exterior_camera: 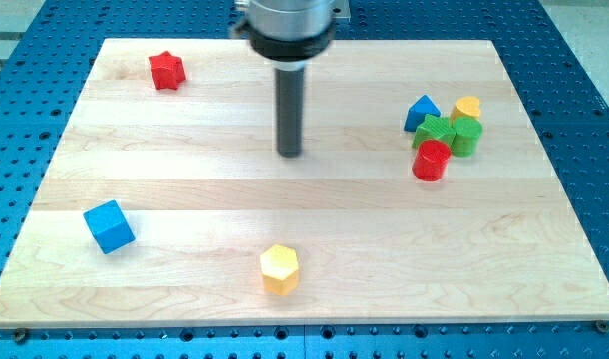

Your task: Push the blue cube into the green star

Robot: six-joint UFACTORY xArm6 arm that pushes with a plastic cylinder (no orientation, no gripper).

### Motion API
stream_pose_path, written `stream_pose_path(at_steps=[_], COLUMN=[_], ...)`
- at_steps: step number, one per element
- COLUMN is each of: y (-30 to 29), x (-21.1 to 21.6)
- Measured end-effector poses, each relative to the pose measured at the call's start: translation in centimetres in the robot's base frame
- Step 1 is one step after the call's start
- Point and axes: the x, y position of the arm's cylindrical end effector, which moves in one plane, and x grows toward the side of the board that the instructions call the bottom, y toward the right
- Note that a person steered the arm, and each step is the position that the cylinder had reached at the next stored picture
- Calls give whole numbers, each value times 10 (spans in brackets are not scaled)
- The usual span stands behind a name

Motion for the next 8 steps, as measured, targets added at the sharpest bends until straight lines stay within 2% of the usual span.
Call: stream_pose_path(at_steps=[2,3,4,5,6,7,8], y=[-140,-207,-252,-254,-219,-165,-79], x=[-20,-1,62,123,149,118,101])
